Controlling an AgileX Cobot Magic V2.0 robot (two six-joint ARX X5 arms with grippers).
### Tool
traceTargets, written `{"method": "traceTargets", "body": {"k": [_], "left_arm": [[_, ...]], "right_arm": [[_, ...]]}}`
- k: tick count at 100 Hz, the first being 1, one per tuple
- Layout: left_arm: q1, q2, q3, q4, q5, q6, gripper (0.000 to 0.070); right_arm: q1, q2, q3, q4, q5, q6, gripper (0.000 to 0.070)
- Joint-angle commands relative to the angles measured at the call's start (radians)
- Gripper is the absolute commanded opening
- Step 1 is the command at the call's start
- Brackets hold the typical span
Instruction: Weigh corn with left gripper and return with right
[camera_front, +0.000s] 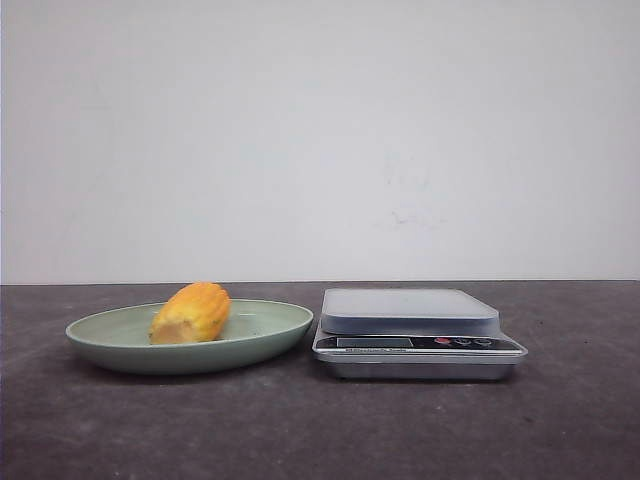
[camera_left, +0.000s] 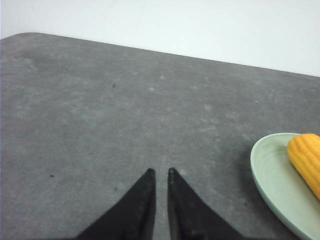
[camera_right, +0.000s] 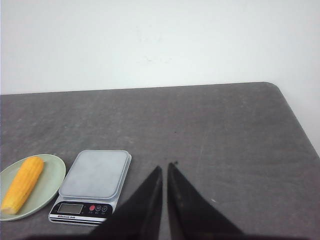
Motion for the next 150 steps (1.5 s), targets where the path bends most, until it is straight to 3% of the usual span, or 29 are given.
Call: {"method": "traceTargets", "body": {"k": [1, 97, 114, 121, 131, 150], "left_arm": [[0.001, -0.001, -0.018, -0.004, 0.006, 0.026, 0.0000], [0.001, -0.001, -0.018, -0.005, 0.005, 0.026, 0.0000], [0.001, -0.001, -0.018, -0.005, 0.005, 0.026, 0.0000], [0.001, -0.001, -0.018, -0.005, 0.005, 0.026, 0.0000], [0.001, -0.001, -0.018, -0.005, 0.005, 0.026, 0.0000], [0.001, -0.001, -0.018, -0.005, 0.005, 0.026, 0.0000]], "right_arm": [[0.003, 0.000, 0.016, 0.011, 0.000, 0.011, 0.0010], [0.003, 0.000, 0.016, 0.012, 0.000, 0.011, 0.0011], [-0.057, 0.000, 0.002, 0.025, 0.019, -0.053, 0.0010], [-0.123, -0.012, -0.049, 0.098, 0.014, -0.085, 0.0010], [-0.209, -0.057, -0.204, 0.304, 0.011, -0.136, 0.0010], [-0.335, -0.160, -0.599, 0.696, -0.113, -0.159, 0.0010]]}}
